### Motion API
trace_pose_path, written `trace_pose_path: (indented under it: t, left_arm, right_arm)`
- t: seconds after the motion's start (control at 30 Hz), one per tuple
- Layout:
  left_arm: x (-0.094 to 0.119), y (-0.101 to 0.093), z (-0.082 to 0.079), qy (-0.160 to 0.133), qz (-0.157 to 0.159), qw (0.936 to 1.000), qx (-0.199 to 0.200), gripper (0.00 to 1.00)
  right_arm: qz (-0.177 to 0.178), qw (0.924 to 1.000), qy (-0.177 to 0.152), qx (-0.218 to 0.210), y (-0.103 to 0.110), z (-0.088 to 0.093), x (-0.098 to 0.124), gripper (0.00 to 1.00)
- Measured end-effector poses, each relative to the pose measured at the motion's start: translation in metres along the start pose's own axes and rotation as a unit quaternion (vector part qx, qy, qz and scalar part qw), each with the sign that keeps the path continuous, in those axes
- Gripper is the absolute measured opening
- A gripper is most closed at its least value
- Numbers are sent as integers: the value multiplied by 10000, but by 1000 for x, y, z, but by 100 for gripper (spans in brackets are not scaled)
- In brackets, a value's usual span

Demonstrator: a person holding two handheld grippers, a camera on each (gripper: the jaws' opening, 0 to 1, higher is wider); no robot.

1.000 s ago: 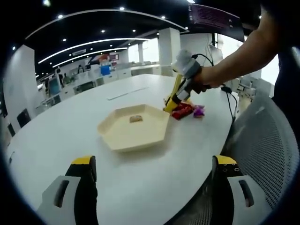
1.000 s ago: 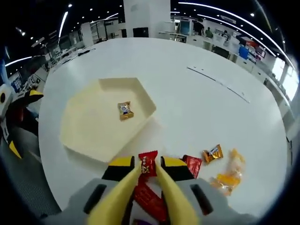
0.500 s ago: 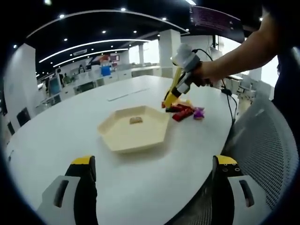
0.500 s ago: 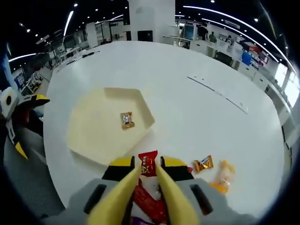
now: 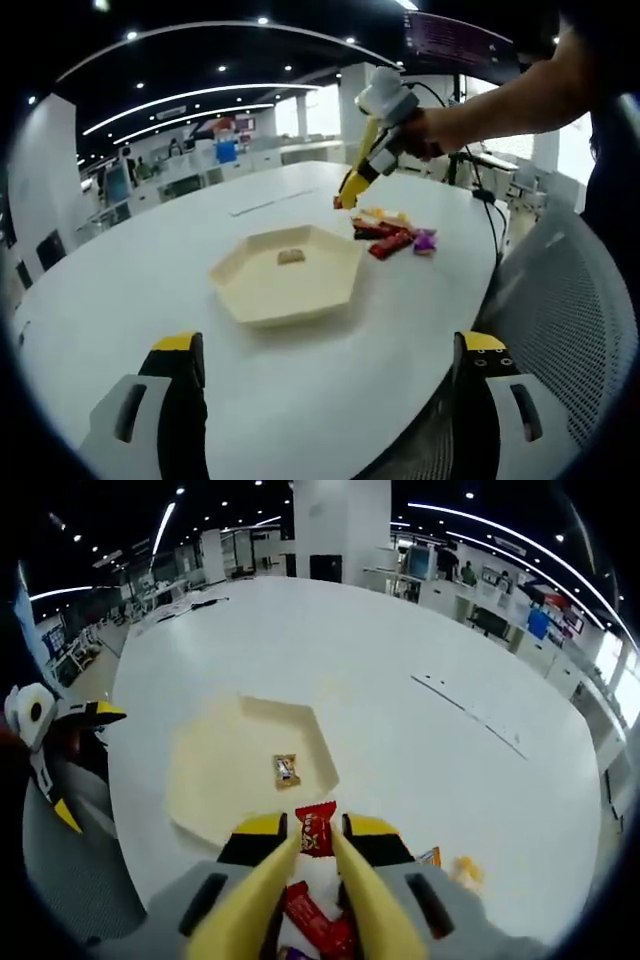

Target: Place the target food into the container with the food tongs after gripping and lifting it, then release it inside without dropping or visibly crushing the food.

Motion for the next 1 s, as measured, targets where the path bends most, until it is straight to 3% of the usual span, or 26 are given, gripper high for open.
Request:
trace_pose_path:
  t: [0.6, 1.0]
  left_arm:
    - [0, 1, -1, -23, -22, 10000, -4, 99]
    - [0, 1, 0, -2, -23, 10000, -13, 99]
  right_arm:
    - [-724, 9941, -145, 799, 50, -73, 3, 20]
    - [-1234, 9842, -222, 1254, 95, -123, -2, 21]
Point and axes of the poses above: the point that each gripper's makers call its tool centre point, and the gripper's own axes: x roughly backward along the fingers, y roughly to its left, z roughly out of its underside, the point moved 3 cm from there along x, roughly backward along the fingers, and after that the axes turned 3 degrees about -x, right-handed, at the moved point
